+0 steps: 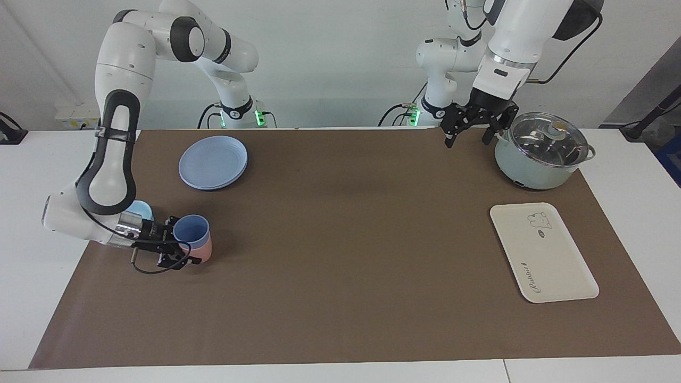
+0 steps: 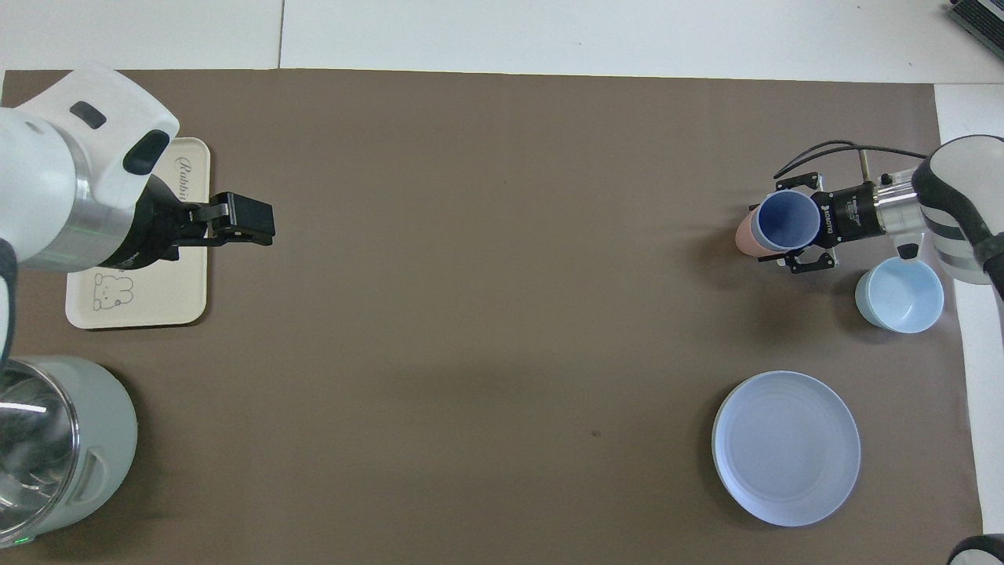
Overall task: Place cup on tray
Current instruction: 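Lift the cup with the right gripper while the left gripper reaches toward it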
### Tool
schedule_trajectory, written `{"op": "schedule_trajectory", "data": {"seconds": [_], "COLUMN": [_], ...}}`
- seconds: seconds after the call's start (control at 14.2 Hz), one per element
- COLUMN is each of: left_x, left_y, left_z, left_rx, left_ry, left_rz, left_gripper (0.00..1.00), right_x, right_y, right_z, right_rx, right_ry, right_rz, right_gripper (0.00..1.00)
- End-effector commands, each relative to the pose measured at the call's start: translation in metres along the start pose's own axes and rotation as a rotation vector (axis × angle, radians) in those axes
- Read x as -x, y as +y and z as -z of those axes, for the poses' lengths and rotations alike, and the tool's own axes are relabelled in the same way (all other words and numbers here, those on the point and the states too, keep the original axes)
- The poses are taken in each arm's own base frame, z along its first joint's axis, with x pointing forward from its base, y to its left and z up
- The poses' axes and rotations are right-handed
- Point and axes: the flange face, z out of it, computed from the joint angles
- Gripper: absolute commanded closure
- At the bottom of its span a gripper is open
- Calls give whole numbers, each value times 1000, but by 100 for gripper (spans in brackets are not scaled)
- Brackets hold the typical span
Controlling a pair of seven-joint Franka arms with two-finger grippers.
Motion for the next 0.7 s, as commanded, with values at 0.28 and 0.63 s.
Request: {"op": "schedule_trajectory", "data": {"seconds": [0.28, 0.63], "left_x": [22, 49], "left_y": [58, 93], "left_z": [-6, -17], "left_rx": [153, 174], "left_ry": [52, 48], "left_rz": [180, 183], "left_gripper": [0, 0], "right_x": [47, 137], "right_y": [14, 15], "right_z": [-12, -34], "right_rx": [26, 72], "right_ry": [-95, -80], "right_rz": [46, 123], "right_gripper": [100, 100]}}
